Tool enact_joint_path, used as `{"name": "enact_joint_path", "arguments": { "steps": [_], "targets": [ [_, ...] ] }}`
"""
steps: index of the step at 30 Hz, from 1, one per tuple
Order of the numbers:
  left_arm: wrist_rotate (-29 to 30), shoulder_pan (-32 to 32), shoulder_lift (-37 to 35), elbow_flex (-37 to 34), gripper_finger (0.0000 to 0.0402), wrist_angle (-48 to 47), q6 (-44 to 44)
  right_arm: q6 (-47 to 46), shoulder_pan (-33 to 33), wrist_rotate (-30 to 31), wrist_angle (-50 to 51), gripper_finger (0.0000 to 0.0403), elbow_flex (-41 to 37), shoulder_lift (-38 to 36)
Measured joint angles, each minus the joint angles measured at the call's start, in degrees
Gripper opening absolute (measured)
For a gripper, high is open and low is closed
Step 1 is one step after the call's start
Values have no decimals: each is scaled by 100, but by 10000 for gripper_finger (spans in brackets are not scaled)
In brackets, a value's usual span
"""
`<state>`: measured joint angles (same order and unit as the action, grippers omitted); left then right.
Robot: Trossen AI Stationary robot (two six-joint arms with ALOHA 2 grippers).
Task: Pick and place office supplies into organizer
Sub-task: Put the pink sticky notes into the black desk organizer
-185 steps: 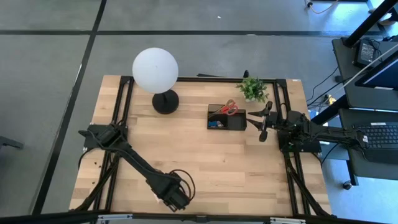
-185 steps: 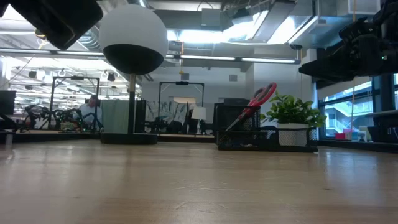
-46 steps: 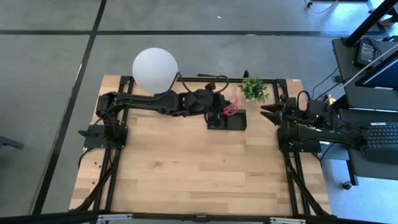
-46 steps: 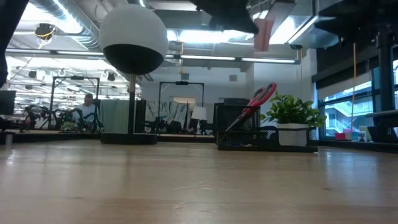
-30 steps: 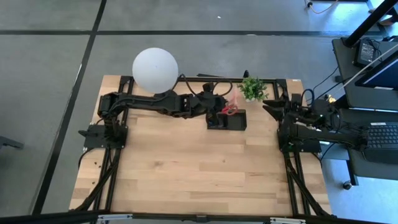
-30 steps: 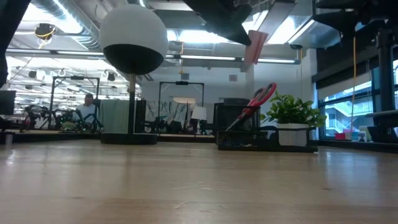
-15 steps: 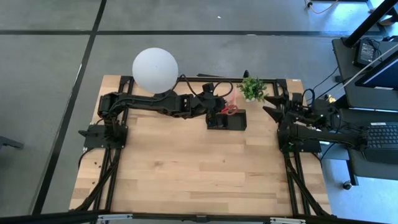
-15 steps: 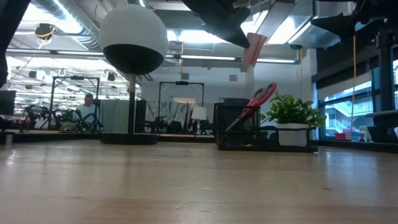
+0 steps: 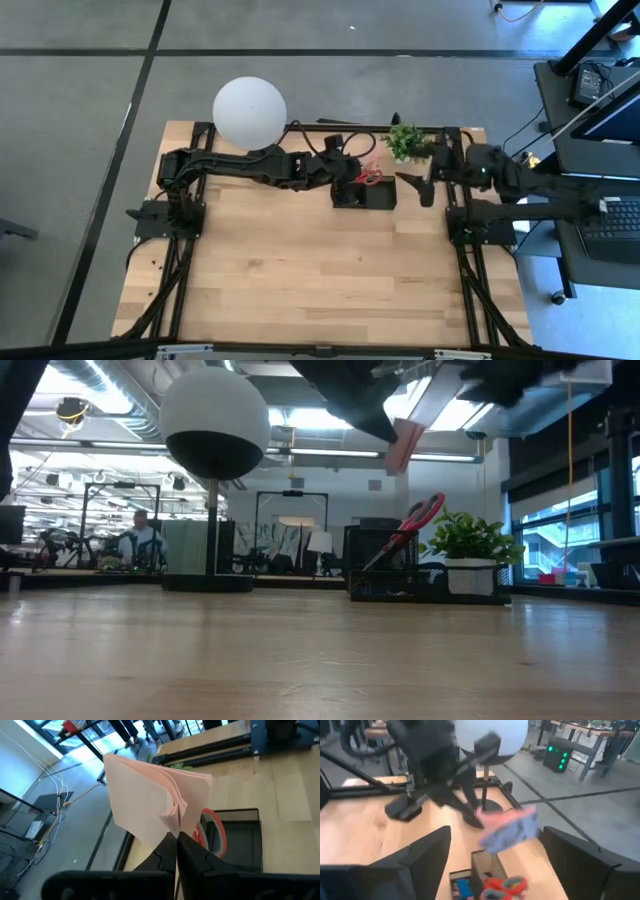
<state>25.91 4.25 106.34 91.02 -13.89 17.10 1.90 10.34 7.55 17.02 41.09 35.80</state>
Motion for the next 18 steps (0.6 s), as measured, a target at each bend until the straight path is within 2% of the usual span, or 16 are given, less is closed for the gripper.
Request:
{"name": "enact_joint_path", "arguments": {
  "steps": [9,18],
  "targets": [
    [-9,-2,0,0,2,-239,11,1114,-3,-13,2027,319,2445,1763],
    [-11,-49,0,0,2,-269,15,2108,-234,-316,2880,319,3580,3234]
  ]
}}
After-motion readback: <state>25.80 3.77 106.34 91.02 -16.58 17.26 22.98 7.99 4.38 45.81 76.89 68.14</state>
